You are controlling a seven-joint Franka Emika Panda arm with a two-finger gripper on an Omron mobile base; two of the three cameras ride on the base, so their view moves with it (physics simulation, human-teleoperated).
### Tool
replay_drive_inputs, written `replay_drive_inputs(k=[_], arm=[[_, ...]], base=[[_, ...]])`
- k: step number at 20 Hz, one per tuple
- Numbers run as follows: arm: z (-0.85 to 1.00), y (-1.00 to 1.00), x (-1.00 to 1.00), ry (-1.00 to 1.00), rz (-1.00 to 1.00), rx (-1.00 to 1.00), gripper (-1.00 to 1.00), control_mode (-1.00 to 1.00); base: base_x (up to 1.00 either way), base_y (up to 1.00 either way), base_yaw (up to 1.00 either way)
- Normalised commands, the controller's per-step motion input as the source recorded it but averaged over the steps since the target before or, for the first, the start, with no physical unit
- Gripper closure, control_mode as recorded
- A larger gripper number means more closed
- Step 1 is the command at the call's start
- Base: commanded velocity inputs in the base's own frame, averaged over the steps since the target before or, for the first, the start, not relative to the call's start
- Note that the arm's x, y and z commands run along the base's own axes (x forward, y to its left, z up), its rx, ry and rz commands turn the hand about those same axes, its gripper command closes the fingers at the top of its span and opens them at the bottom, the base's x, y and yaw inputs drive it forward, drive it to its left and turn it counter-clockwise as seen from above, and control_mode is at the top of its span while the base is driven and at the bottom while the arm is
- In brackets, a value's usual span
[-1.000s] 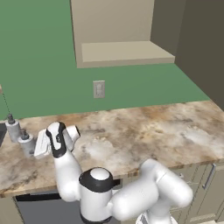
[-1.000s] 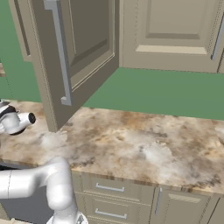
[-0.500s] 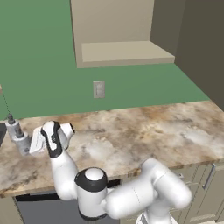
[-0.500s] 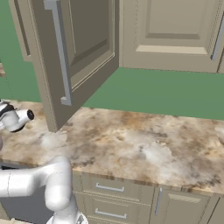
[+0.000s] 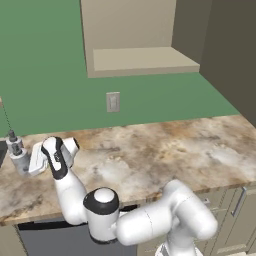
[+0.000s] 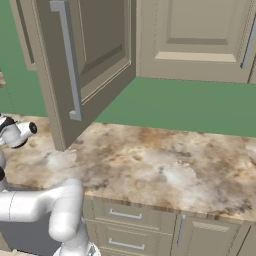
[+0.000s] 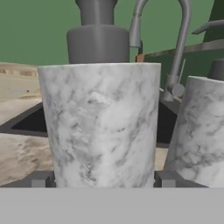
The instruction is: Locate and retrieve the soap dispenser and soap dispenser from the cabinet. Place them next to the sink.
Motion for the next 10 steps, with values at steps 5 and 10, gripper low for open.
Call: replay_drive_inputs(k=[5, 10], arm=[[-0.56, -0.1, -0.04, -0.04, 0.0, 0.0, 1.0, -1.0], [-0.47, -0.1, -0.12, 0.0, 0.0, 0.02, 1.0, -1.0]], base=[[0.0, 0.0, 0.0], [0.0, 0.0, 0.0]])
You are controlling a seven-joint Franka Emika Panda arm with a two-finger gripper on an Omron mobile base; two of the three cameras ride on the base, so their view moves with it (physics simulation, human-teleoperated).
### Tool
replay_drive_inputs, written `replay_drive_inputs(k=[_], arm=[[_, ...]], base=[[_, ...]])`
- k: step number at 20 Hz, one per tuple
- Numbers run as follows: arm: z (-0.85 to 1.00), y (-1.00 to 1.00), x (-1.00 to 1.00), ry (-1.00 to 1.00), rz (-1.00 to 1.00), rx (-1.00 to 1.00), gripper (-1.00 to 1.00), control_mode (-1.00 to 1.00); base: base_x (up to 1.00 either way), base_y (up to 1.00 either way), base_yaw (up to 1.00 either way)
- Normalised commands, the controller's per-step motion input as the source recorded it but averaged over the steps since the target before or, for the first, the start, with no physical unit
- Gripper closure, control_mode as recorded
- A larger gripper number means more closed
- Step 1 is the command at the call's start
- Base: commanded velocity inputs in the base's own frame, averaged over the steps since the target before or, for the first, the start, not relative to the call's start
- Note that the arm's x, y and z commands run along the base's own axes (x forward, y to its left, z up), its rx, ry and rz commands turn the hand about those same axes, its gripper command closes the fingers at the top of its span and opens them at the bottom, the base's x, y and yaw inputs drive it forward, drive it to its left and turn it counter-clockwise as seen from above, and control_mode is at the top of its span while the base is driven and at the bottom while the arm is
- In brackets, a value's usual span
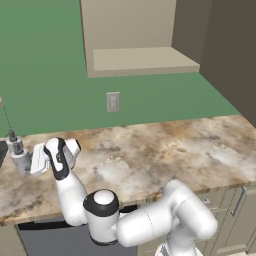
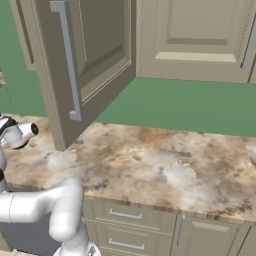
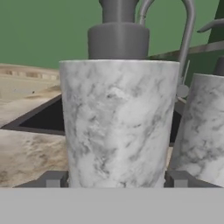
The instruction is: Locate and retrieve the soap dispenser and soap dispenser from the cabinet. Place them next to the sink.
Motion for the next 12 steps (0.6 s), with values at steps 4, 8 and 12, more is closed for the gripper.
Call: replay_drive_inputs(k=[4, 8, 12], arm=[[-0.35, 0.01, -0.07, -0.02, 0.0, 0.03, 1.0, -1.0], [-0.23, 0.12, -0.01, -0.01, 0.01, 0.01, -1.0, -1.0], [-0.13, 0.11, 0.0, 0.0, 0.02, 0.0, -1.0, -1.0]], base=[[0.0, 0.0, 0.0], [0.0, 0.0, 0.0], [0.0, 0.0, 0.0]])
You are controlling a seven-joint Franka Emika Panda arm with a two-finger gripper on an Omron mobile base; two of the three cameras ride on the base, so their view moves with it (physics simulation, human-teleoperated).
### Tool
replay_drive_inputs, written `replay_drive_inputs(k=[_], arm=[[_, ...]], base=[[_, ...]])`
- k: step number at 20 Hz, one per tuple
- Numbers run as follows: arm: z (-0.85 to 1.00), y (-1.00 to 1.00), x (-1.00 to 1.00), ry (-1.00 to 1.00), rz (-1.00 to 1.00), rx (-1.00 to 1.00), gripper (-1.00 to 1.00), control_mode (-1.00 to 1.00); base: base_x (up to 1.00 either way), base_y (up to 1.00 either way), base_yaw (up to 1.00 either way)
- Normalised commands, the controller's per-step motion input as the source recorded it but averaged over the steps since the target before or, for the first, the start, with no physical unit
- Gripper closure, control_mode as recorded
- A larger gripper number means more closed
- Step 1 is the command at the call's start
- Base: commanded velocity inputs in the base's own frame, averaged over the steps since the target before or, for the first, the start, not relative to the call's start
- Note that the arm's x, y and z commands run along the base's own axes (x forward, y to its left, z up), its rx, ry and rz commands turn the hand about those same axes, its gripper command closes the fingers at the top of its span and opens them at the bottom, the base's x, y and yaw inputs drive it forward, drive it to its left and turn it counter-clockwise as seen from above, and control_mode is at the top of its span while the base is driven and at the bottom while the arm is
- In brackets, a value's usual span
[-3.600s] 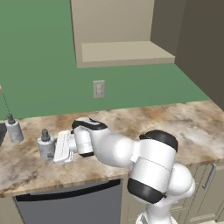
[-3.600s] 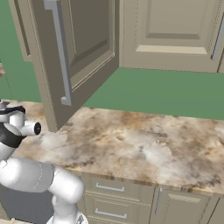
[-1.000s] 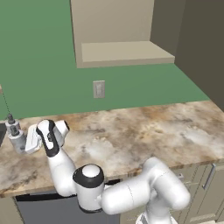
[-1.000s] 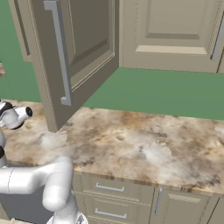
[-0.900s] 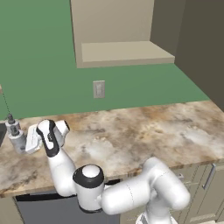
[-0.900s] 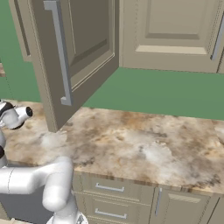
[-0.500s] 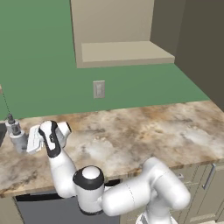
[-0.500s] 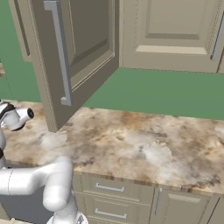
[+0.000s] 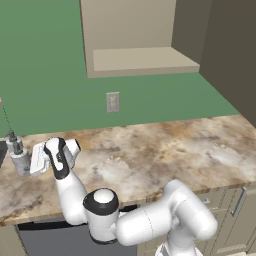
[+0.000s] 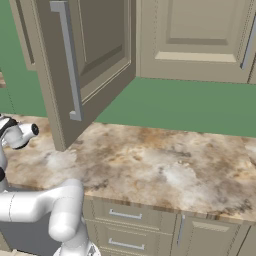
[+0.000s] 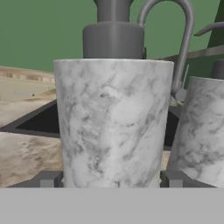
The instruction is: Locate and retrieve the soap dispenser and soap dispenser from the cabinet. Place them next to the sink.
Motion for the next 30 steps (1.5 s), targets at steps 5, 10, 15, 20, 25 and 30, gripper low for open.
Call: replay_drive_inputs(k=[5, 10, 15, 20, 25, 30], arm=[[-0.14, 0.01, 0.0, 0.0, 0.02, 0.0, -1.0, -1.0], [-0.09, 0.0, 0.0, 0.0, 0.0, 0.0, -1.0, -1.0], [0.05, -0.19, 0.01, 0.04, 0.0, -0.02, -1.0, -1.0], [0.2, -0.35, 0.0, 0.09, 0.0, -0.05, -1.0, -1.0], [0.27, -0.32, -0.03, 0.09, 0.0, -0.07, -1.0, -1.0], [0.21, -0.28, -0.27, 0.1, -0.09, -0.08, -1.0, -1.0]], base=[[0.0, 0.0, 0.0], [0.0, 0.0, 0.0], [0.0, 0.0, 0.0], [0.0, 0.0, 0.0], [0.0, 0.0, 0.0], [0.0, 0.0, 0.0]])
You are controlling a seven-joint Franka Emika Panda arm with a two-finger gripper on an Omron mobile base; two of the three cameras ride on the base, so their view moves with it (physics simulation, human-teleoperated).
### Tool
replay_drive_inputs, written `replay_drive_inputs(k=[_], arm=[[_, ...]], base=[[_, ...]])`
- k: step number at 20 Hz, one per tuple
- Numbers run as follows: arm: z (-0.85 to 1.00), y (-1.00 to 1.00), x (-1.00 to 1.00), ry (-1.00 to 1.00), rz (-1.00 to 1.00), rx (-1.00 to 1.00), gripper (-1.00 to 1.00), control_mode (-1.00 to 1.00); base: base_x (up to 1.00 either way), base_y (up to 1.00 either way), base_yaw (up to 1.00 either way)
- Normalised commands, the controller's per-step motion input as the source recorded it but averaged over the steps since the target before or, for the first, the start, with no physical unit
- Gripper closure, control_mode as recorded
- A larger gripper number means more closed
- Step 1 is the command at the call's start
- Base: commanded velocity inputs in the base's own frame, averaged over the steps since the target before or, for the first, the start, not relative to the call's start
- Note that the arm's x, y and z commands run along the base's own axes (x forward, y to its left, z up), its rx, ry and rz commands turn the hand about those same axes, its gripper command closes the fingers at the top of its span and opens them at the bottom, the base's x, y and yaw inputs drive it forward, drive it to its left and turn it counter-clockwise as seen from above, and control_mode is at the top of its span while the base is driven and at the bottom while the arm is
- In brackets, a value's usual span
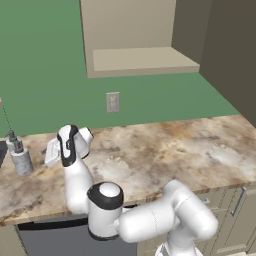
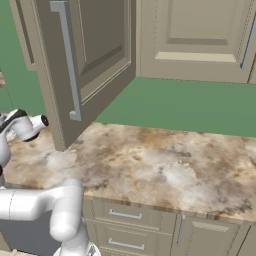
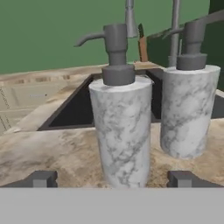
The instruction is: Locate and retrieve the soap dispenser and soap dispenser from the cabinet. Place them next to the sink.
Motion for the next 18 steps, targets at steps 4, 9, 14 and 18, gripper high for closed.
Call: replay_drive_inputs(k=[4, 9, 14, 18], arm=[[0.14, -0.31, -0.53, 0.04, -0.1, -0.11, -1.0, -1.0], [0.23, -0.31, -0.57, 0.06, -0.12, -0.09, -1.0, -1.0], [0.63, -0.28, -0.34, 0.08, -0.1, -0.09, -1.0, -1.0], [0.65, -0.15, -0.39, 0.04, -0.07, -0.04, -1.0, -1.0]], base=[[0.0, 0.0, 0.0], [0.0, 0.0, 0.0], [0.0, 0.0, 0.0], [0.0, 0.0, 0.0]])
